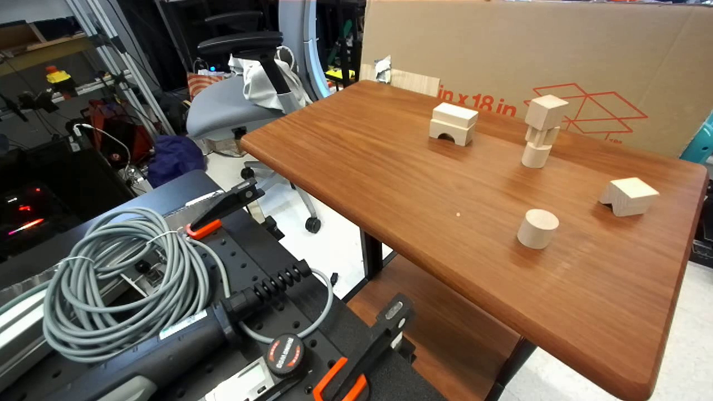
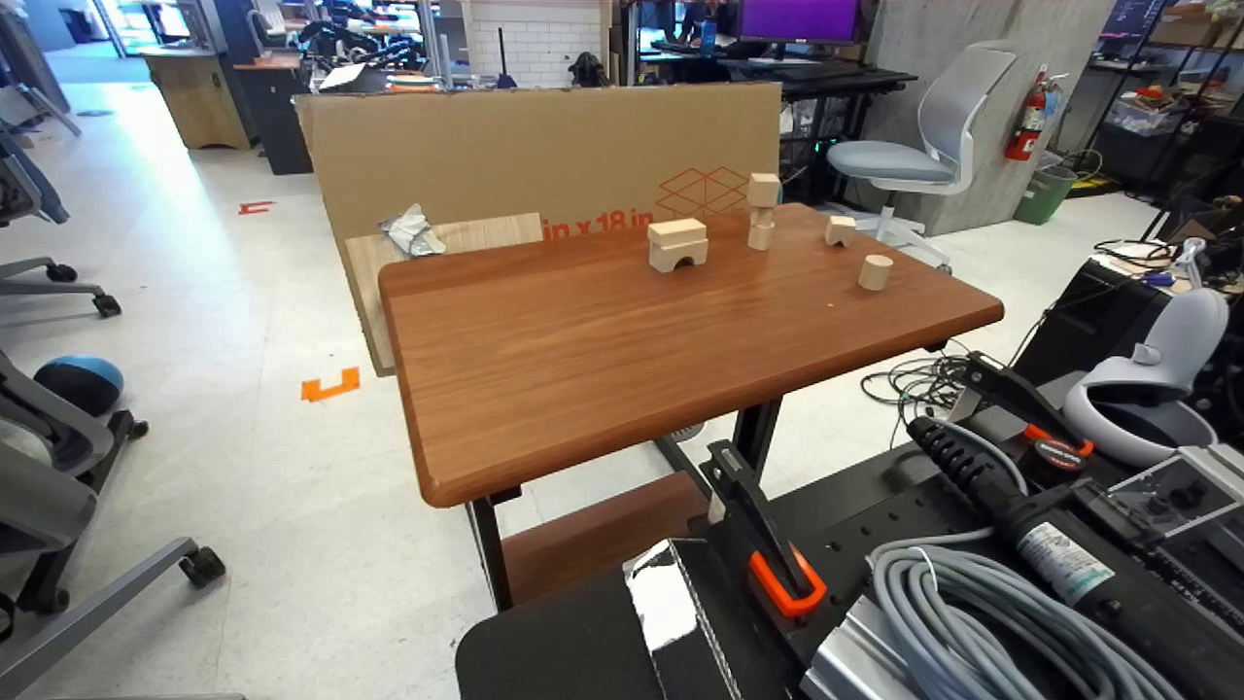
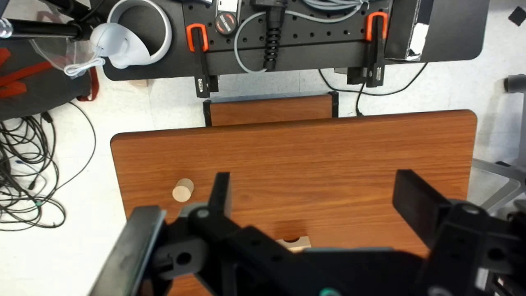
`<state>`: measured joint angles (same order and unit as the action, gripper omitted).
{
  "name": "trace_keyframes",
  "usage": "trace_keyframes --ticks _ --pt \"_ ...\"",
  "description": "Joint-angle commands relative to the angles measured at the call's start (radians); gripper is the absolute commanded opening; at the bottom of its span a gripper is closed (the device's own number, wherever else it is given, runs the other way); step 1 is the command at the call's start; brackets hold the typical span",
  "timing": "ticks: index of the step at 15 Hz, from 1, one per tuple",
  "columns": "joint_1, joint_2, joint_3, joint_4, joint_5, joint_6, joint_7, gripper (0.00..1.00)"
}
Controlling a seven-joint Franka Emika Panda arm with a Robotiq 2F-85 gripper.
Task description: Pick up the block on the back right side of the table and place it on top of the stack on the left
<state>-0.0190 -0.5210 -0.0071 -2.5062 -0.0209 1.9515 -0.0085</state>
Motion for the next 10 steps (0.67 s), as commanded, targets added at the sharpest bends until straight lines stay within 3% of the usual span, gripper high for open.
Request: trace_keyframes --ticks 1,10 --pt "-0.022 0.156 -0.024 0.074 -0.019 0.080 -0.011 1.00" --pt "-0.092 0.420 -0.127 0.211 0.011 0.294 -0.068 1.00"
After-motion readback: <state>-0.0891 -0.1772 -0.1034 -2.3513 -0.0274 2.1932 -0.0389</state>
